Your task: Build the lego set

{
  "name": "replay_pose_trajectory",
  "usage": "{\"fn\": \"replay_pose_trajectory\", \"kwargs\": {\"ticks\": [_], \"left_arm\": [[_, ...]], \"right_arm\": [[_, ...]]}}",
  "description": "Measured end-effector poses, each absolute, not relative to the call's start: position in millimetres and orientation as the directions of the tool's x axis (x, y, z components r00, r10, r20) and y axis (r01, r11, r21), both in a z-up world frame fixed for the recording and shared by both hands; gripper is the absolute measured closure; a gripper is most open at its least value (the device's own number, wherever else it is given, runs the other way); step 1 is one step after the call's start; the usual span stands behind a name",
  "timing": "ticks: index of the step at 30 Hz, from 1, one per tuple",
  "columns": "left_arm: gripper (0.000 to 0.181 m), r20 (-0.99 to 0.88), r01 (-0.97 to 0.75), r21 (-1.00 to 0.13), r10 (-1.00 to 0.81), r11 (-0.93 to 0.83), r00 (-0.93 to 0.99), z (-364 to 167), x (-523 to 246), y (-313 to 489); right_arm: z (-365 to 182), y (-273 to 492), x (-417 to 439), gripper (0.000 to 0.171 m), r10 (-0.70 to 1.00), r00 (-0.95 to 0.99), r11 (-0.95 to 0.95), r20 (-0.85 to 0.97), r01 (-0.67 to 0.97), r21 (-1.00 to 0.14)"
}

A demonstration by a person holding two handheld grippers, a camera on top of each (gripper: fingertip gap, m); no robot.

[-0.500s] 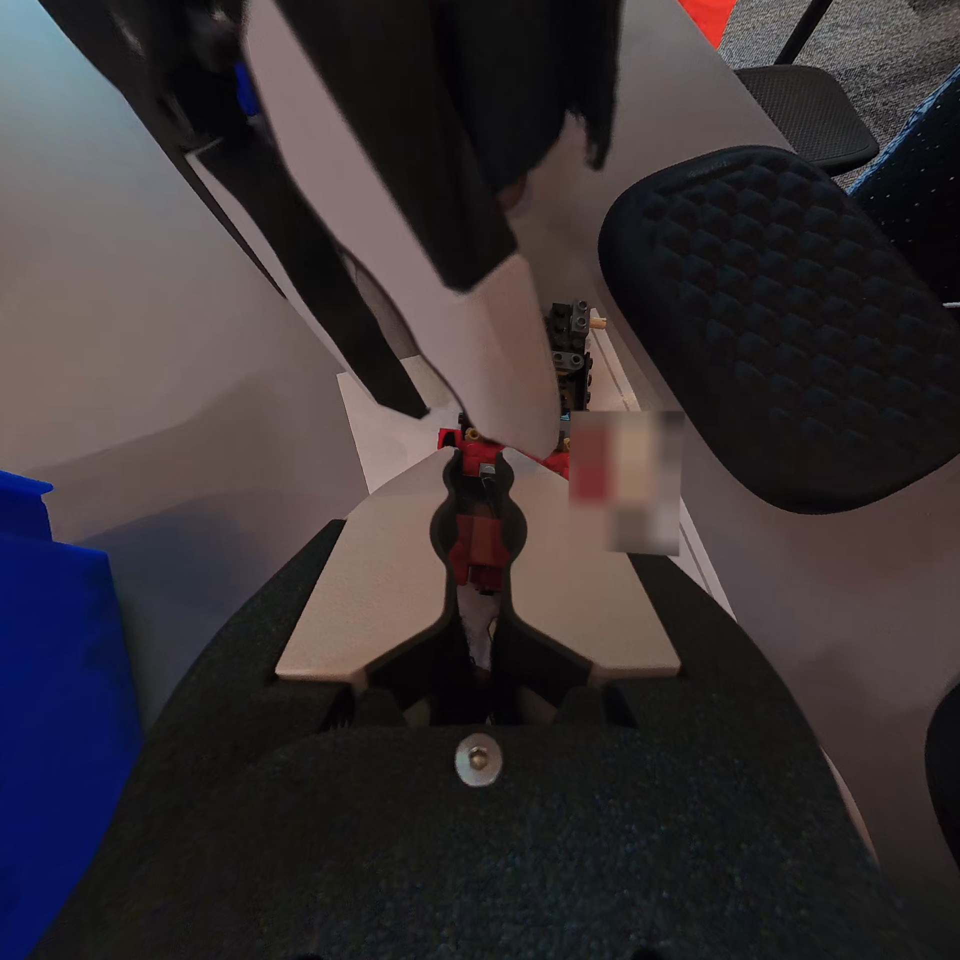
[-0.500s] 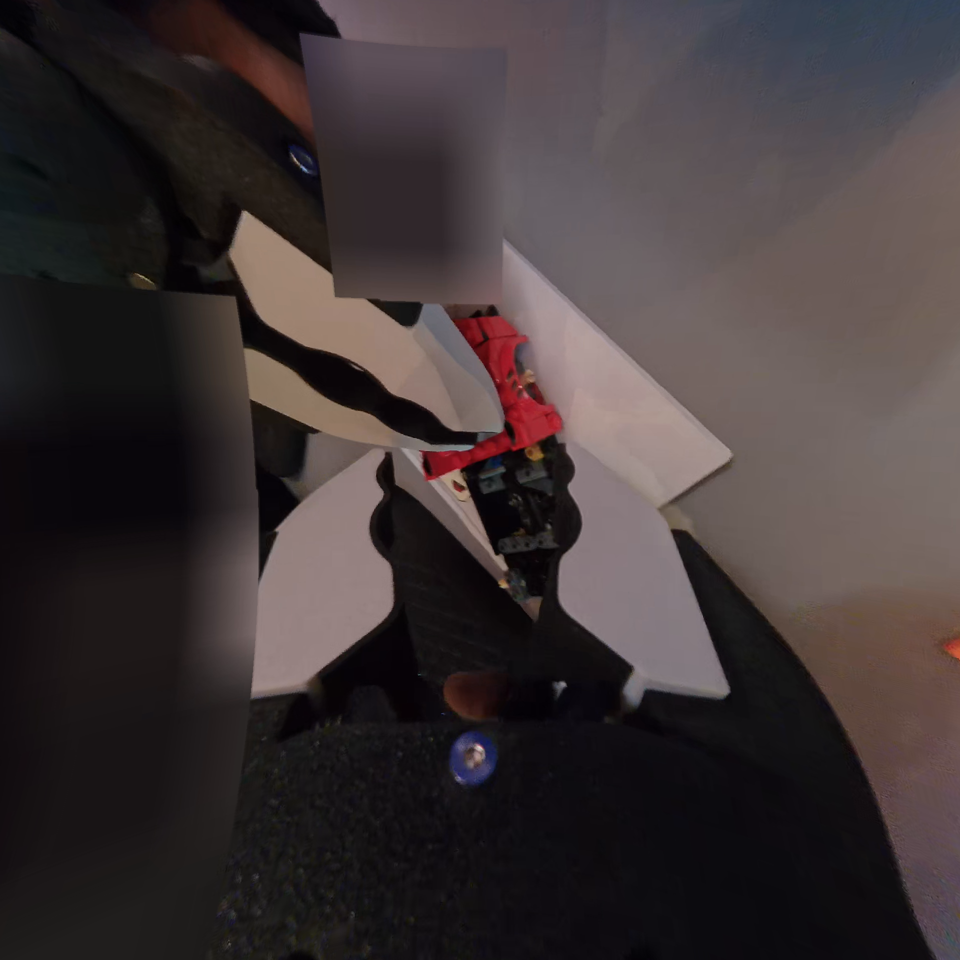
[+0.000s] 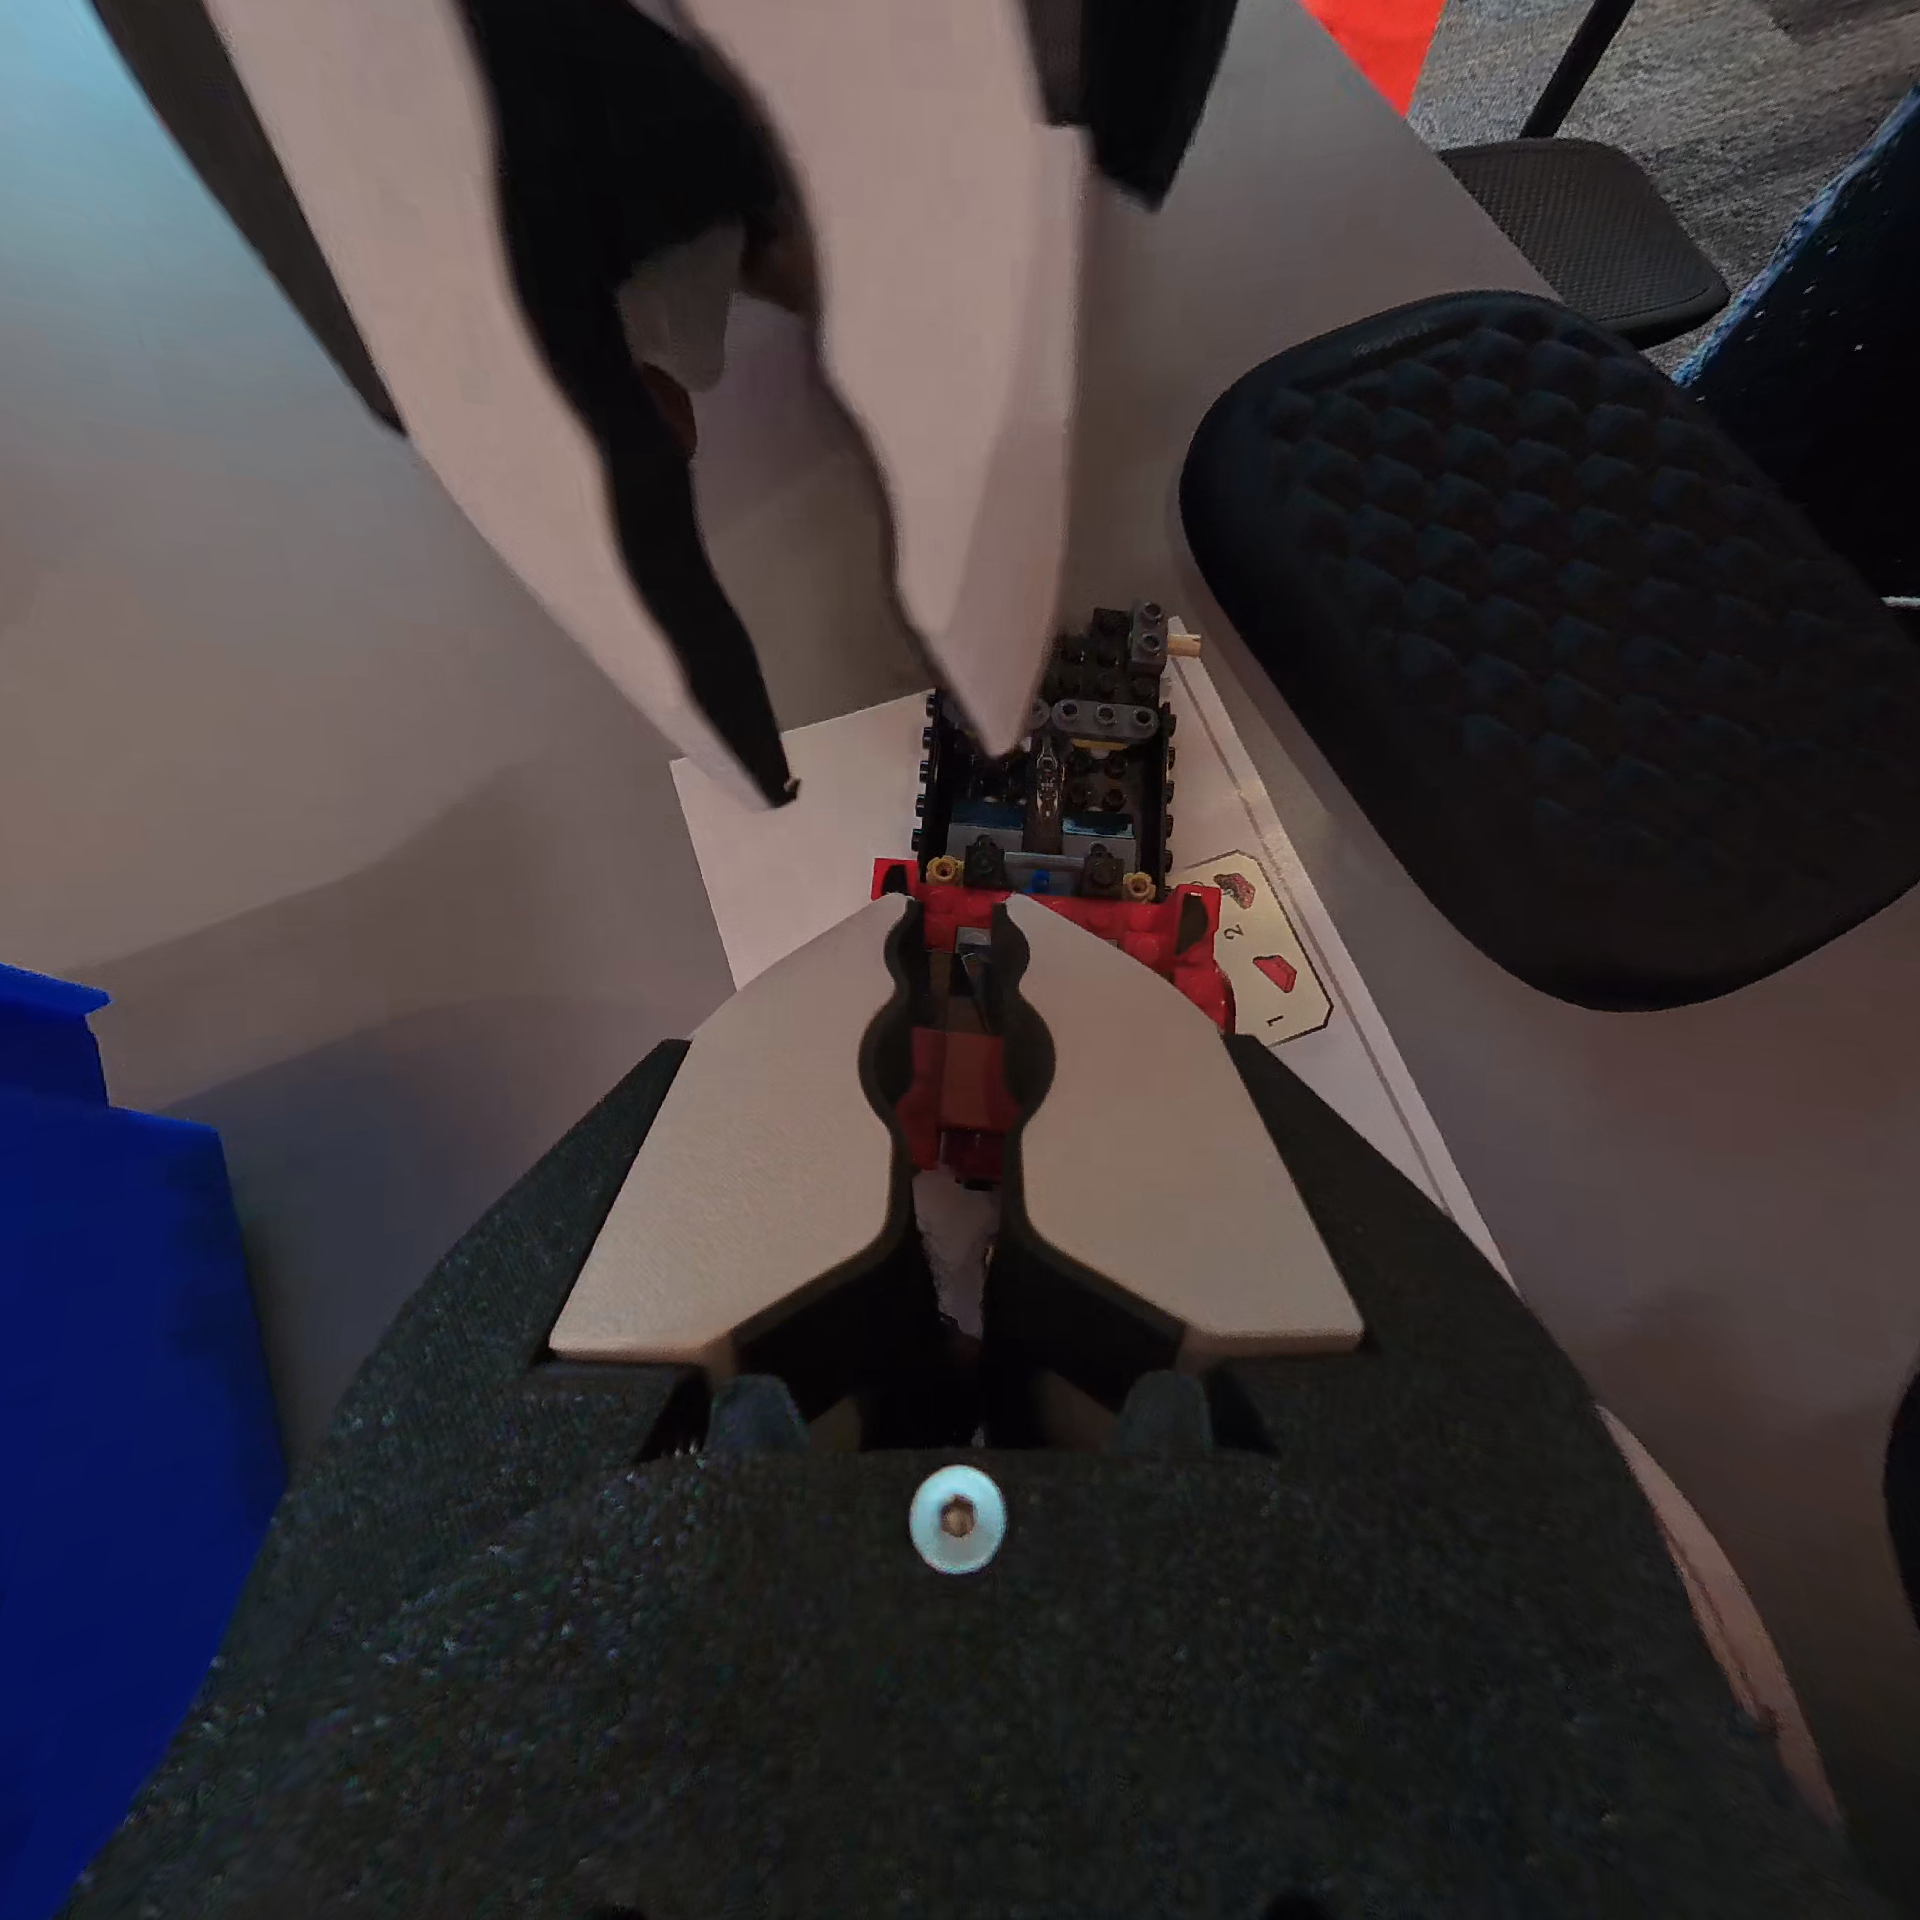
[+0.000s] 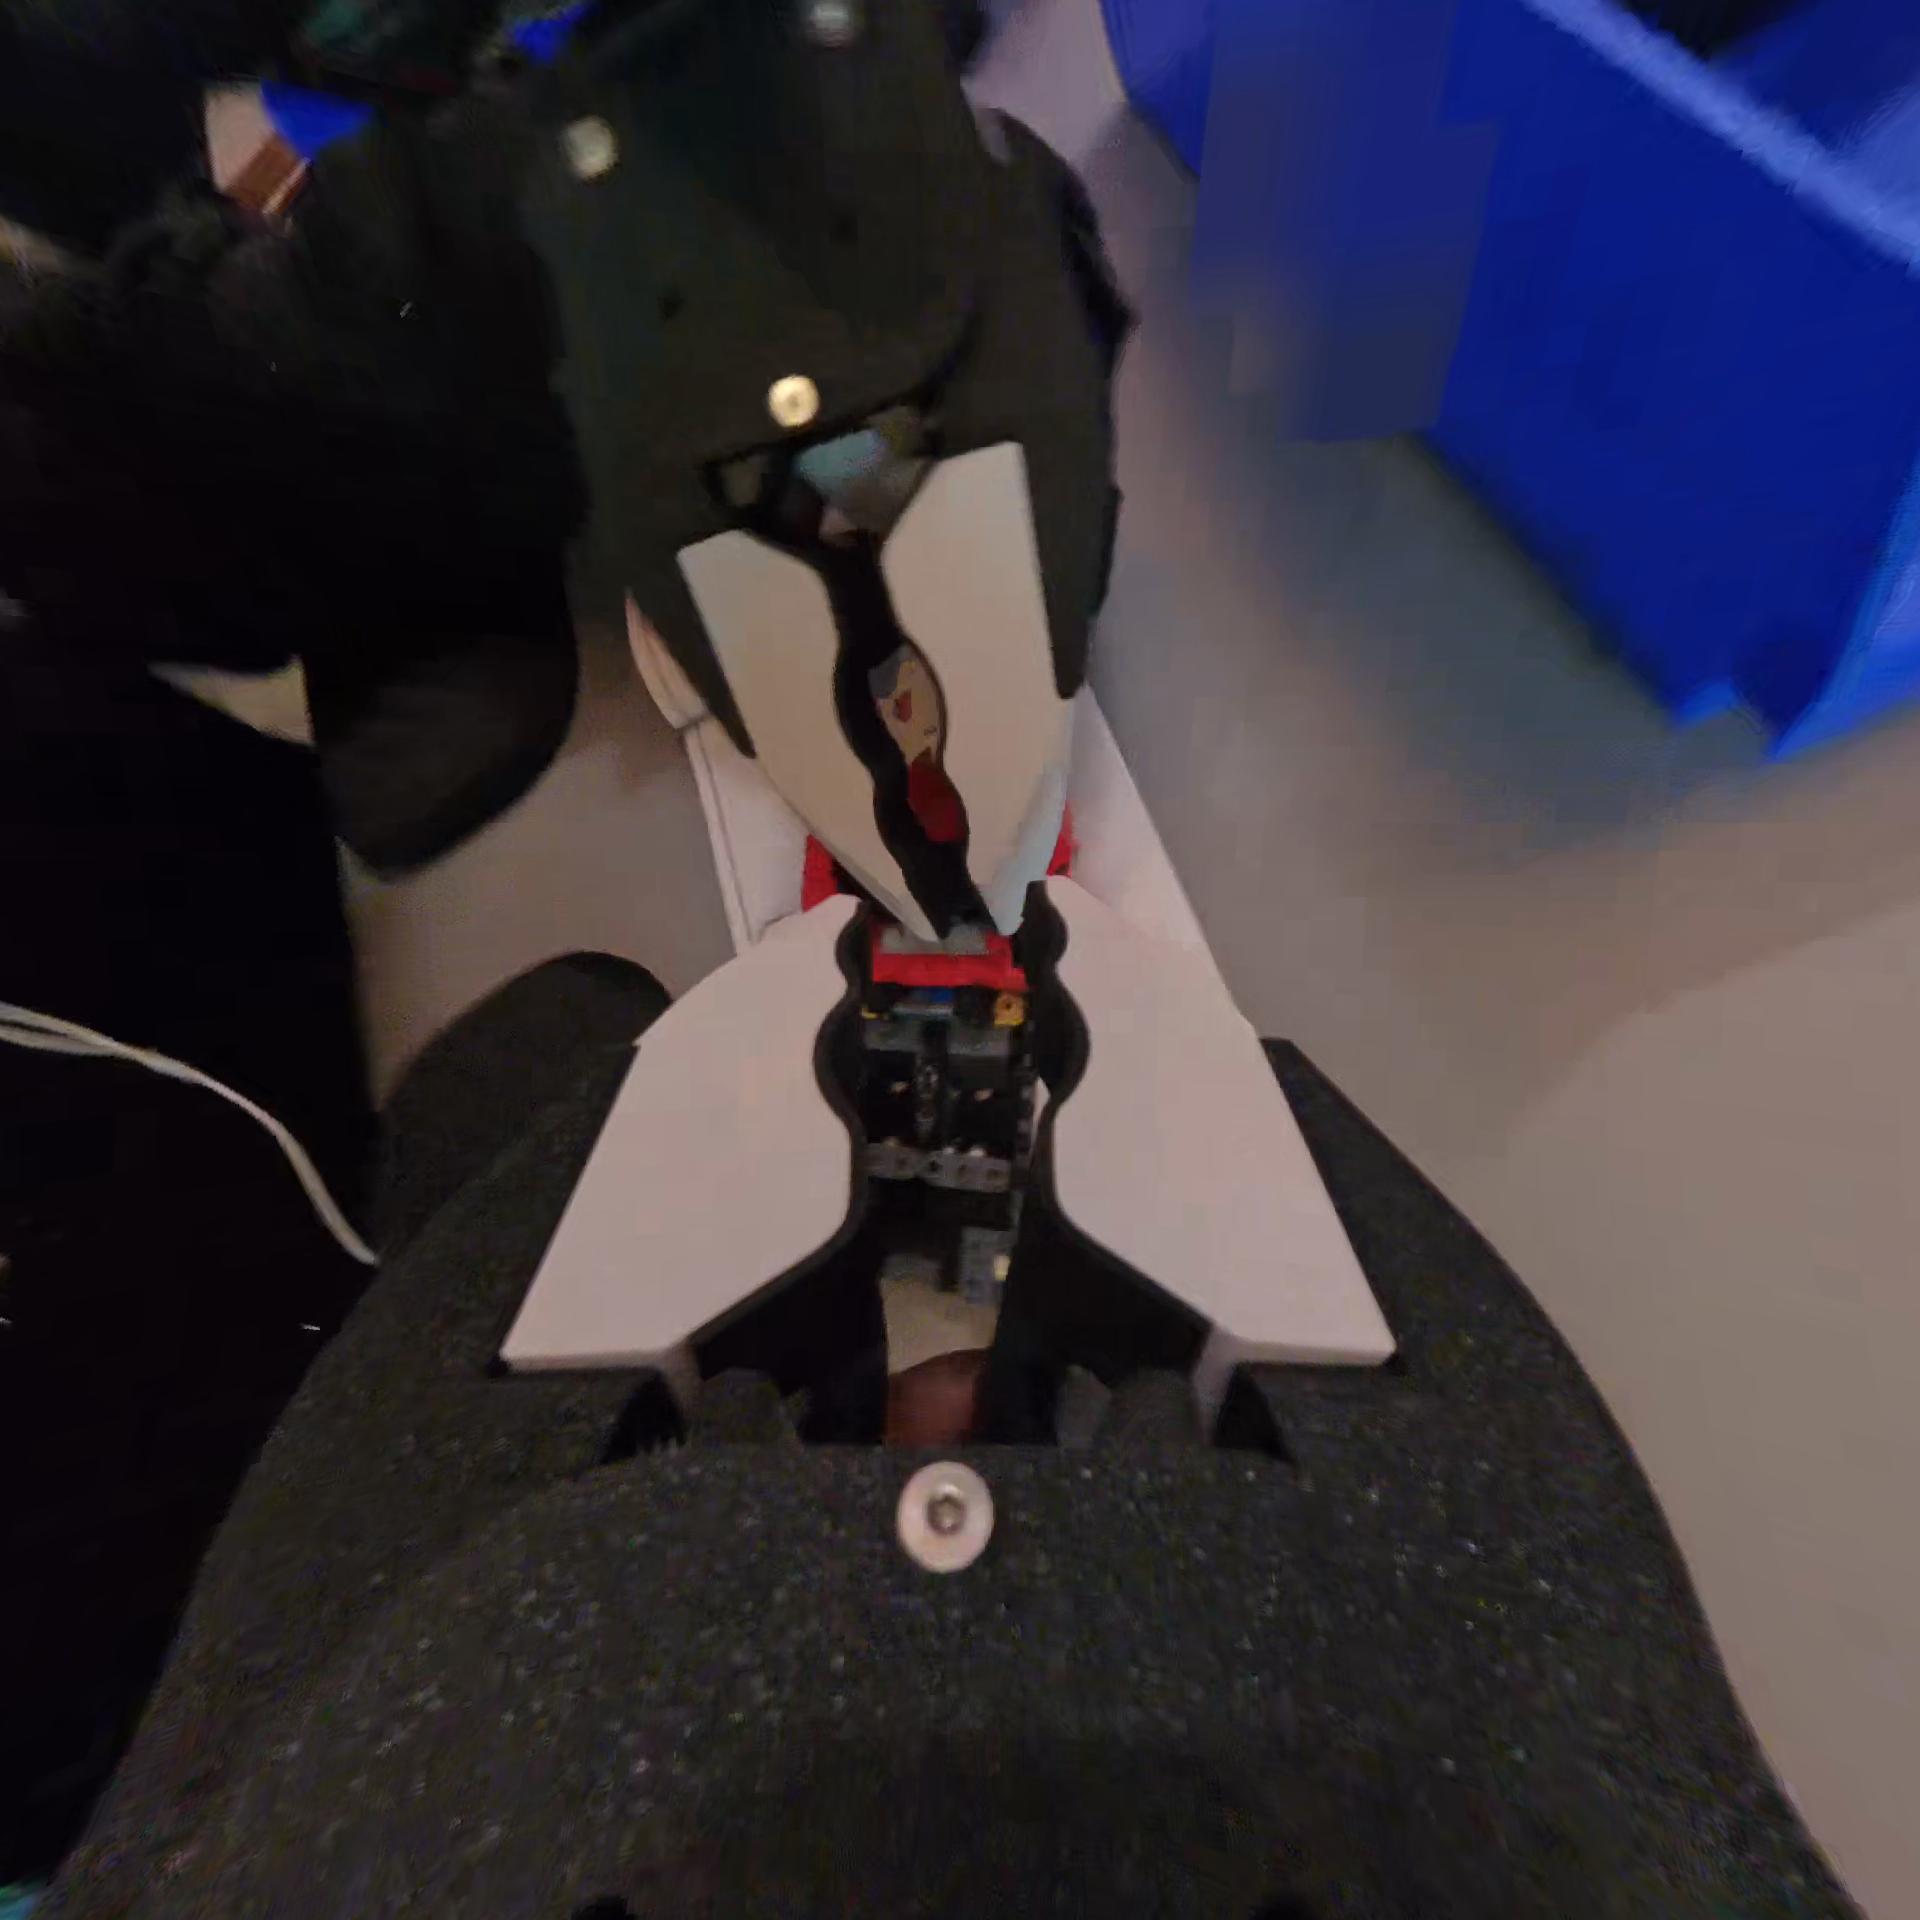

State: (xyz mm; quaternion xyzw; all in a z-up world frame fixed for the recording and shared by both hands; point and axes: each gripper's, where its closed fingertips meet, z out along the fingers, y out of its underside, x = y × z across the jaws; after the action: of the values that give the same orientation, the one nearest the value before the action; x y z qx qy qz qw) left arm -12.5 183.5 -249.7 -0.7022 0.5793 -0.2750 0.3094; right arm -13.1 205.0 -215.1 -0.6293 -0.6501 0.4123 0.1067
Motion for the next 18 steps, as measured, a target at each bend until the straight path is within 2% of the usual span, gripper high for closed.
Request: {"fn": "replay_pose_trajectory", "kwargs": {"ticks": [2,3,6,14,18], "left_arm": [[0.170,0.019,-0.641,-0.757,-0.986,-0.123,0.167,-249.7,-12.6,183.1],[0.170,0.017,-0.640,-0.759,-0.987,-0.118,0.162,-249.7,-12.7,183.0],[0.169,0.014,-0.642,-0.760,-0.989,-0.104,0.144,-249.6,-12.9,182.6],[0.173,0.044,-0.668,-0.739,-0.996,-0.086,0.079,-254.2,-9.0,176.3],[0.167,0.057,-0.677,-0.732,-0.997,-0.080,0.057,-249.9,-9.8,172.2]], "right_arm": [[-219.4,199.1,-9.9,0.140,0.923,-0.270,-0.024,-0.275,0.671,-0.741],[-225.5,197.9,-8.3,0.134,0.930,-0.274,0.002,-0.244,0.668,-0.744],[-244.7,193.2,-5.5,0.135,0.942,-0.301,0.088,-0.152,0.655,-0.750],[-252.3,199.8,-6.9,0.129,0.956,-0.265,0.052,-0.126,0.576,-0.816],[-251.7,196.5,-6.8,0.129,0.948,-0.284,0.036,-0.146,0.548,-0.835]]}}
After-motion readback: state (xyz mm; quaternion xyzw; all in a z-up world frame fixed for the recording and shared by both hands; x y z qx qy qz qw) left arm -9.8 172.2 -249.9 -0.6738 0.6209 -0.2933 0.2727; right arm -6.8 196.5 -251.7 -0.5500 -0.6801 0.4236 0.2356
